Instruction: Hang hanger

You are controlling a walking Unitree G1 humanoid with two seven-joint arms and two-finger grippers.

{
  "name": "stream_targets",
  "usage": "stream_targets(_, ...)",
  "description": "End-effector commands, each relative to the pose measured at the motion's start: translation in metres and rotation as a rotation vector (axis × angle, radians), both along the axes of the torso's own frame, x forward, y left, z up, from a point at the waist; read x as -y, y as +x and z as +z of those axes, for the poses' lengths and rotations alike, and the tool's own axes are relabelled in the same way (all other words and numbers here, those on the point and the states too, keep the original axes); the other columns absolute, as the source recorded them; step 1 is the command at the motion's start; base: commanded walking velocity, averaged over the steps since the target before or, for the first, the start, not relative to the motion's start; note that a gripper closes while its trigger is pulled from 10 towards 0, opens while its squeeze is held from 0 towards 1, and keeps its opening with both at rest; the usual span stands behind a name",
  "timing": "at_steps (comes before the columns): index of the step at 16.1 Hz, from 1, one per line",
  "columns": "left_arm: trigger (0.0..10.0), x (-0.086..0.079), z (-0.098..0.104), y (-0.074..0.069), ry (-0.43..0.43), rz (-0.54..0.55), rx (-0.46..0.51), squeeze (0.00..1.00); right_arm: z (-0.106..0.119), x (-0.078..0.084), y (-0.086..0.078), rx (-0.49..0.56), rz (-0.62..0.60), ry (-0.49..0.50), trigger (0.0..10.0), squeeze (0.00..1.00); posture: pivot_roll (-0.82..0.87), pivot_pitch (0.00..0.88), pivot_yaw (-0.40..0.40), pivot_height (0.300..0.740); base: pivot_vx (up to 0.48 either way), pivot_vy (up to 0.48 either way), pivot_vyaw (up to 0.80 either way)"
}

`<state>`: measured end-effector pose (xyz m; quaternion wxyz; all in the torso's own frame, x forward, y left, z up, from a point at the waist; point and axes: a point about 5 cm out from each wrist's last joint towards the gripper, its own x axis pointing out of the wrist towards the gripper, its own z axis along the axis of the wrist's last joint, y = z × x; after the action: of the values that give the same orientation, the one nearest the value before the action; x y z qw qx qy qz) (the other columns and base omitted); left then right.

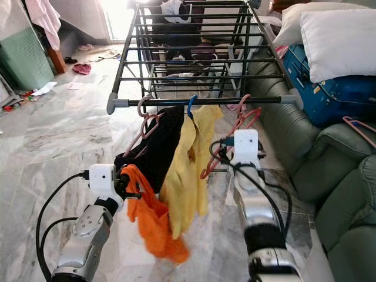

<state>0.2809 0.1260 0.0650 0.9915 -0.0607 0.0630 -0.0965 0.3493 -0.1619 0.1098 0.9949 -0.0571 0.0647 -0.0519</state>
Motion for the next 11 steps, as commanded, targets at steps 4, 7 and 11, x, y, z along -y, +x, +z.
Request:
stream_targets(4, 10.0, 0.002, 0.007, 0.003, 0.001, -0.026, 0.022, 0.00, -0.006, -0.017, 0.014, -0.086, 0.011, 0.043, 10.0, 0.00, -0.11, 0.000, 0.035, 0.740, 0.000, 0.000, 0.00)
stream_targets(7, 10.0, 0.002, 0.006, -0.001, 0.003, -0.033, 0.015, 0.00, -0.011, -0.027, 0.020, -0.152, -0.003, 0.118, 10.0, 0.00, -0.09, 0.000, 0.035, 0.740, 0.000, 0.000, 0.00)
stream_targets(11, 10.0, -0.001, 0.006, -0.003, 0.013, -0.041, 0.008, 0.00, -0.018, -0.034, 0.023, -0.232, -0.024, 0.183, 10.0, 0.00, -0.06, 0.000, 0.043, 0.740, 0.000, 0.000, 0.00)
